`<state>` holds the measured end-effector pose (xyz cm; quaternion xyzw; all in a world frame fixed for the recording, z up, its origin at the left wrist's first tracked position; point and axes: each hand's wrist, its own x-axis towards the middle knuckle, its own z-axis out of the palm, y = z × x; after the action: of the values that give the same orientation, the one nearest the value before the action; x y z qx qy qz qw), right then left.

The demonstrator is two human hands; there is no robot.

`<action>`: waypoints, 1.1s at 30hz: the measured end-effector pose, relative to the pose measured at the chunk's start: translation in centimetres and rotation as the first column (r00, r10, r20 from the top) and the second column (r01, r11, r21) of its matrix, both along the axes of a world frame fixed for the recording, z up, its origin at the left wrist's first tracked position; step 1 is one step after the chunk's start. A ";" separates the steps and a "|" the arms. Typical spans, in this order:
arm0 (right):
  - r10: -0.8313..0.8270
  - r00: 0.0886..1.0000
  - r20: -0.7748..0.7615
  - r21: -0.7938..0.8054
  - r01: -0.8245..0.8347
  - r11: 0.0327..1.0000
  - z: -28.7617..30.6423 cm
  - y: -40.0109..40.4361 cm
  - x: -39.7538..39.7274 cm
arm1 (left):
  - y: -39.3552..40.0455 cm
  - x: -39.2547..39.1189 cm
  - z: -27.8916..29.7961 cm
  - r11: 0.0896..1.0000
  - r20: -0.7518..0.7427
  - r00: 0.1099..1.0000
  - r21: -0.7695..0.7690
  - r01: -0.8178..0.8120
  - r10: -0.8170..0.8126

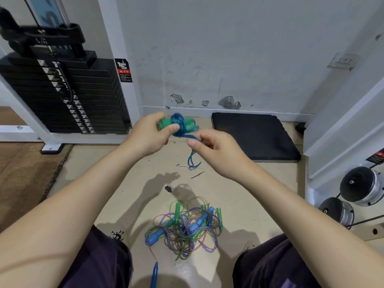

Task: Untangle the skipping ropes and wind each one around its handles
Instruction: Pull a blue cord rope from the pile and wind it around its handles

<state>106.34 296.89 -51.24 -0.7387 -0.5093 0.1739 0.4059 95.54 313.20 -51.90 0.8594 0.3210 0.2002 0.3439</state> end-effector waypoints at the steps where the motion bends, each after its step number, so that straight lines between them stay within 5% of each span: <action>1: -0.043 0.999 0.023 0.048 0.042 0.998 0.3 -0.1 0.4 | -0.2 -0.1 0.0 0.996 -0.030 0.996 -0.042 0.078 -0.079; 5: -0.212 0.977 0.006 0.153 0.209 0.966 1.0 -0.9 2.5 | -1.5 -0.6 0.7 0.904 0.010 0.939 -0.267 0.333 -0.343; 10: -0.208 0.977 0.045 0.084 0.204 0.975 -0.1 -0.8 2.7 | -3.3 -0.4 1.1 0.823 -0.062 0.843 -0.265 0.502 -0.534; 15: -0.180 0.980 0.082 -0.009 0.181 0.983 -0.9 -0.9 2.8 | -3.9 -0.1 0.7 0.841 -0.131 0.833 -0.161 0.516 -0.537; 20: -0.172 0.982 0.080 0.059 0.167 0.984 -0.4 -0.8 2.2 | -3.8 -0.6 1.4 0.759 0.004 0.828 -0.399 0.515 -0.560; 24: -0.089 0.986 0.142 0.077 0.078 0.994 -0.8 -0.6 1.2 | -3.4 -1.0 2.1 0.700 -0.129 0.771 -0.531 0.477 -0.623; 27: -0.044 0.987 0.155 0.086 0.031 0.996 -1.1 -0.4 0.6 | -4.1 -1.1 1.7 0.745 -0.282 0.721 -0.475 0.468 -0.633; 33: -0.042 0.997 -0.064 0.084 0.047 0.995 -0.7 -0.7 1.3 | -3.7 -0.5 0.9 0.843 -0.286 0.804 -0.315 0.435 -0.522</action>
<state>107.63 296.22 -51.99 -0.7260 -0.4868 0.1658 0.4566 94.99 309.45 -51.00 0.8875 0.1711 -0.0944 0.4172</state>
